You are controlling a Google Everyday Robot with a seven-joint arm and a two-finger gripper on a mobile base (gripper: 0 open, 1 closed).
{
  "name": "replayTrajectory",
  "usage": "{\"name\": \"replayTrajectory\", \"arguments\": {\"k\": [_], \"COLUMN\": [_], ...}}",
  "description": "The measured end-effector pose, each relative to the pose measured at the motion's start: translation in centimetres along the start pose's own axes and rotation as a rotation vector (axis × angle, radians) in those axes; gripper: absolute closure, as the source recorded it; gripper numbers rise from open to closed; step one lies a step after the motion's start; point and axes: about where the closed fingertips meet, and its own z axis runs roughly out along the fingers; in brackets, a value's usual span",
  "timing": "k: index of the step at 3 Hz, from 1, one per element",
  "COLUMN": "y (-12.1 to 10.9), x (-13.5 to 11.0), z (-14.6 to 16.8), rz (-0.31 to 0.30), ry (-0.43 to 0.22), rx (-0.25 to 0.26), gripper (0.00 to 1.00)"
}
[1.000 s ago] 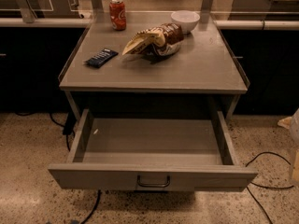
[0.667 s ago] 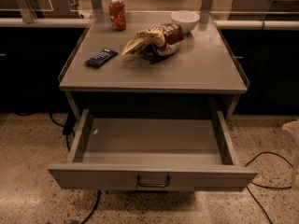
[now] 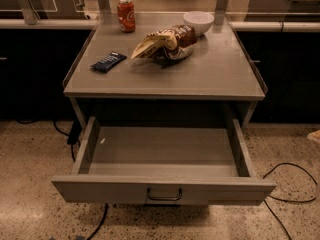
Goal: Close top drawer
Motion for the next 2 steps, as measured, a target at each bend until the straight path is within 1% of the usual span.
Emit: {"name": "replayTrajectory", "arguments": {"k": [1,2], "y": [1.5,3.5], "x": [-0.1,-0.5], "z": [0.1,0.4], "rz": [0.004,0.016], "ry": [-0.007,-0.013], "rx": [0.012,0.052], "gripper": [0.00,0.00]}}
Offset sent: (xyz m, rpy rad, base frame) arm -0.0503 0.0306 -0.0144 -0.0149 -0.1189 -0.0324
